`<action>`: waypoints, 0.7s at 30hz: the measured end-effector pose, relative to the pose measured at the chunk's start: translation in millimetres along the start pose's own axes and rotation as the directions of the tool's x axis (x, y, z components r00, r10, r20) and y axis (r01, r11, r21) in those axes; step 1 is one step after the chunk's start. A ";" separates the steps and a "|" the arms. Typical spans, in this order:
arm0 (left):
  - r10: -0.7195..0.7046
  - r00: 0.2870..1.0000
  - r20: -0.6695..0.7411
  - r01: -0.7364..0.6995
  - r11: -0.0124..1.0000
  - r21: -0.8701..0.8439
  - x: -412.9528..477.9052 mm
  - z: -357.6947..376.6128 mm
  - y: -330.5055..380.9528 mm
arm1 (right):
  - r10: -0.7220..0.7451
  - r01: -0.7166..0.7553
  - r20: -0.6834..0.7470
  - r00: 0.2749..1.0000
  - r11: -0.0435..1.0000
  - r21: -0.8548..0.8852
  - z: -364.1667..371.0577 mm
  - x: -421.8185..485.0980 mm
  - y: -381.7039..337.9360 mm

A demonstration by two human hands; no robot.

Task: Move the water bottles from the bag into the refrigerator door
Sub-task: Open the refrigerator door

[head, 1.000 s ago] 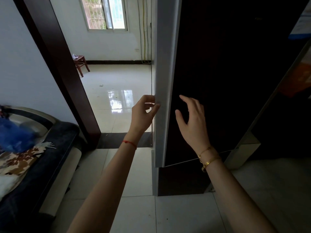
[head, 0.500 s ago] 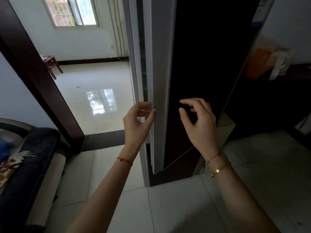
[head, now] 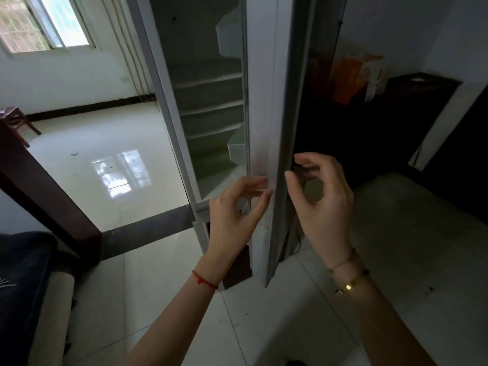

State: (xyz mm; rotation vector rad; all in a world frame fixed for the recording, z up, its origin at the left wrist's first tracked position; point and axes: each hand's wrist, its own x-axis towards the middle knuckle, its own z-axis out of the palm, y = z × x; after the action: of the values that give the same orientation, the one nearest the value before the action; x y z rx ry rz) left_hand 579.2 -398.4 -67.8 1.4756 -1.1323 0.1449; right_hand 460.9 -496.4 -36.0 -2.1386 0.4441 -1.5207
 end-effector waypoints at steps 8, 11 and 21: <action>0.117 0.989 0.086 -0.111 0.992 -0.067 -9.7 42.2 26.1 | 0.088 -0.096 -0.093 0.992 0.992 -0.084 -41.8 -10.4 5.1; 0.170 0.979 0.109 -0.162 0.984 -0.079 -10.6 59.8 35.6 | 0.120 -0.136 -0.134 0.984 0.983 -0.121 -57.1 -11.1 9.6; 0.314 0.920 0.235 -0.314 0.949 -0.040 -10.2 111.7 64.3 | 0.059 -0.131 -0.269 0.961 0.957 -0.258 -114.8 -7.4 42.8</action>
State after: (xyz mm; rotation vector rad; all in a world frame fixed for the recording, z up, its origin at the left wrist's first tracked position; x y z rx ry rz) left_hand 473.4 -472.2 -61.4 1.3249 -1.5640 0.1916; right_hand 350.7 -550.2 -34.3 -2.0846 0.8833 -1.7772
